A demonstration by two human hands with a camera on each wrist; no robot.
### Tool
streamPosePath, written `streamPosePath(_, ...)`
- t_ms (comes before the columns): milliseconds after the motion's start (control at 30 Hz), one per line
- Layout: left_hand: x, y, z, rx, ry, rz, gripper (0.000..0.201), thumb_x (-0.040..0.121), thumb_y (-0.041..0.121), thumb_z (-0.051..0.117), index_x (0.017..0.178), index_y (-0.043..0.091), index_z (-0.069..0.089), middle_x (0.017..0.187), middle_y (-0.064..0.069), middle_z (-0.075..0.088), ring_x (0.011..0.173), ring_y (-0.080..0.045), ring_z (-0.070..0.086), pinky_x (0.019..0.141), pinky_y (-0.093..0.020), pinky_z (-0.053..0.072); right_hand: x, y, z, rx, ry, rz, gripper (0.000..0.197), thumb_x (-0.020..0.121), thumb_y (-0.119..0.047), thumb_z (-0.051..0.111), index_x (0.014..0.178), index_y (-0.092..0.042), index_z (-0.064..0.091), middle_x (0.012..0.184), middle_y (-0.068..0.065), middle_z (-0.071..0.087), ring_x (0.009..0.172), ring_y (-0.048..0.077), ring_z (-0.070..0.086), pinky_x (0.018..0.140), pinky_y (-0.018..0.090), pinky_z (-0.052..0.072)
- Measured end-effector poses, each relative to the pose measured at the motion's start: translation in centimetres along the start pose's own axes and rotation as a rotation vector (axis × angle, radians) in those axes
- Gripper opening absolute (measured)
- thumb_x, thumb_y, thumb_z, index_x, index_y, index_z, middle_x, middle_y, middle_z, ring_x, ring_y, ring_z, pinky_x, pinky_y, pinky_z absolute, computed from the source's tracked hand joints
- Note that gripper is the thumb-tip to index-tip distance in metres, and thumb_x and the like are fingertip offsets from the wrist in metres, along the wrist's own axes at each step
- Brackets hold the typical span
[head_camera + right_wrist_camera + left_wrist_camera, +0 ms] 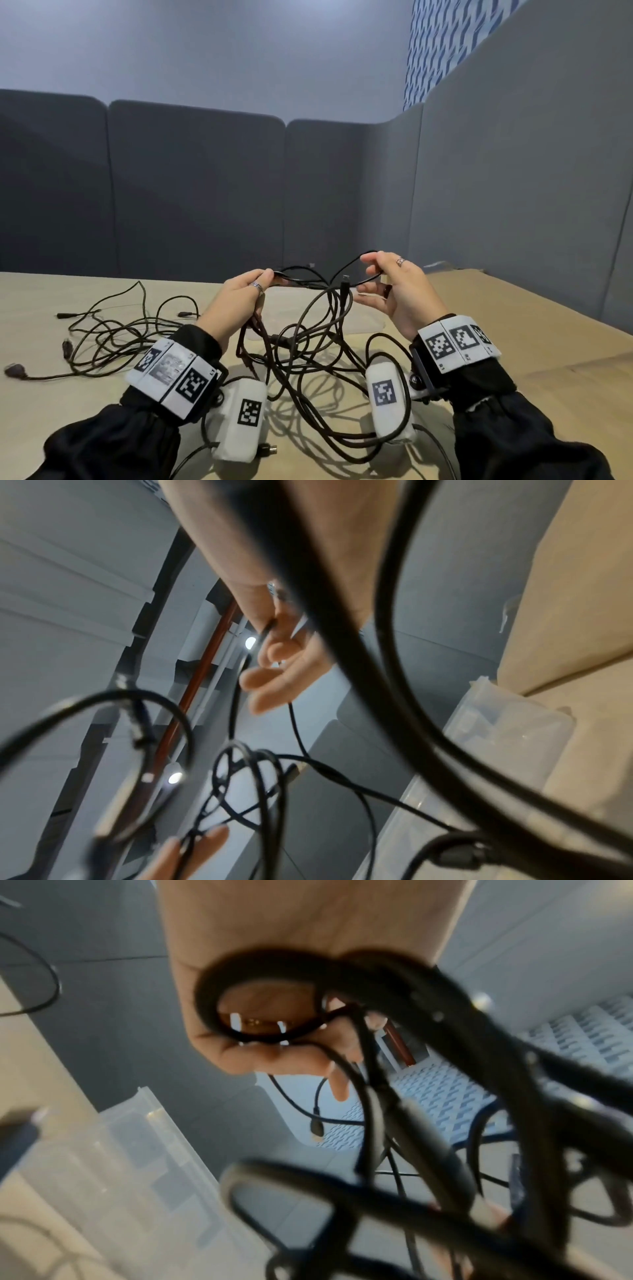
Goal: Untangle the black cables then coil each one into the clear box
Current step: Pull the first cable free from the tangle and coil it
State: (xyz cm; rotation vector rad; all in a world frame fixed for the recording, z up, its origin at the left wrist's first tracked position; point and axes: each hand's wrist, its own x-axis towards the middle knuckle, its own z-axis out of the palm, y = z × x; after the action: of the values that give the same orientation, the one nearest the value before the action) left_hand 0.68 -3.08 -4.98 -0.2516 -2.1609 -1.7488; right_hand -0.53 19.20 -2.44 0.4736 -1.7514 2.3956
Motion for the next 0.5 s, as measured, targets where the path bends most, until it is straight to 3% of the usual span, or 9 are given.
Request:
streamPosePath(67,0.2,-0.2,-0.2,0.085,0.008,-0.015,0.026,0.099,0.029,0.042,0.100,0.015,0.064,0.049,0.005,0.050,0.053,-0.014,0.042,0.060,-0.030,0.038,0.0,0.1,0.1,0.030,-0.045,0.037,0.018,0.097,-0.014,0.047,0.096,-0.005,0.063,0.073,0.004,0.051,0.053,0.017,0.062,0.053,0.028,0.056)
streamPosePath(133,0.3,-0.5,-0.4,0.270,0.014,-0.016,0.023,0.095,0.029,0.051,0.114,0.017,0.057,0.088,0.000,0.060,0.076,-0.015,0.049,0.075,-0.029,0.042,-0.2,0.2,0.2,0.060,-0.087,0.063,0.016,0.095,-0.013,0.050,0.096,-0.004,0.063,0.071,0.005,0.052,0.056,0.020,0.065,0.056,0.030,0.058)
streamPosePath(167,0.3,-0.6,-0.7,0.425,0.051,-0.016,0.028,0.090,0.034,0.058,0.116,0.023,0.054,0.107,-0.001,0.050,0.093,-0.015,0.046,0.087,-0.030,0.040,-0.2,0.2,0.3,0.074,-0.102,0.067,0.015,0.094,-0.012,0.052,0.096,-0.003,0.064,0.071,0.005,0.053,0.058,0.022,0.067,0.058,0.032,0.059)
streamPosePath(200,0.1,-0.4,-0.9,0.549,0.104,0.012,0.034,0.084,0.041,0.064,0.113,0.030,0.051,0.115,0.001,0.039,0.103,-0.015,0.039,0.096,-0.032,0.036,-0.2,0.2,0.4,0.083,-0.117,0.069,0.014,0.093,-0.012,0.054,0.094,-0.003,0.064,0.070,0.005,0.055,0.060,0.023,0.068,0.059,0.032,0.059)
streamPosePath(267,-0.7,0.7,-0.9,0.579,0.110,0.149,0.040,0.072,0.057,0.068,0.102,0.035,0.051,0.113,0.008,0.039,0.105,-0.011,0.037,0.093,-0.031,0.036,-0.4,0.3,0.7,0.089,-0.149,0.075,0.011,0.091,-0.011,0.057,0.090,-0.003,0.063,0.068,0.005,0.058,0.063,0.023,0.069,0.063,0.032,0.060)
streamPosePath(333,-1.4,1.6,-0.3,0.390,-0.157,0.211,0.043,0.061,0.064,0.071,0.091,0.039,0.054,0.098,0.012,0.055,0.089,-0.007,0.052,0.078,-0.026,0.043,-0.6,0.5,1.1,0.099,-0.193,0.072,0.008,0.089,-0.010,0.058,0.085,-0.004,0.060,0.068,0.005,0.062,0.066,0.024,0.071,0.066,0.031,0.060)
streamPosePath(400,-1.9,1.6,1.0,0.268,-0.455,0.150,0.049,0.056,0.049,0.081,0.093,0.040,0.048,0.085,0.007,0.061,0.070,-0.010,0.058,0.066,-0.028,0.046,-0.6,0.5,1.4,0.120,-0.221,0.048,0.008,0.090,-0.009,0.058,0.083,-0.005,0.057,0.071,0.006,0.063,0.070,0.025,0.071,0.068,0.031,0.059)
streamPosePath(433,-2.0,1.3,1.3,0.239,-0.545,0.104,0.056,0.058,0.040,0.084,0.096,0.040,0.043,0.085,0.006,0.060,0.065,-0.012,0.056,0.062,-0.028,0.046,-0.6,0.3,1.5,0.135,-0.222,0.025,0.008,0.090,-0.009,0.057,0.083,-0.005,0.057,0.073,0.007,0.064,0.072,0.026,0.071,0.069,0.032,0.059)
streamPosePath(500,-2.2,1.0,1.5,0.248,-0.599,0.032,0.068,0.060,0.026,0.086,0.103,0.039,0.034,0.095,0.001,0.055,0.061,-0.013,0.051,0.059,-0.025,0.045,-0.6,-0.3,1.4,0.201,-0.179,-0.044,0.007,0.090,-0.010,0.055,0.084,-0.006,0.056,0.072,0.006,0.065,0.071,0.025,0.072,0.068,0.032,0.060)
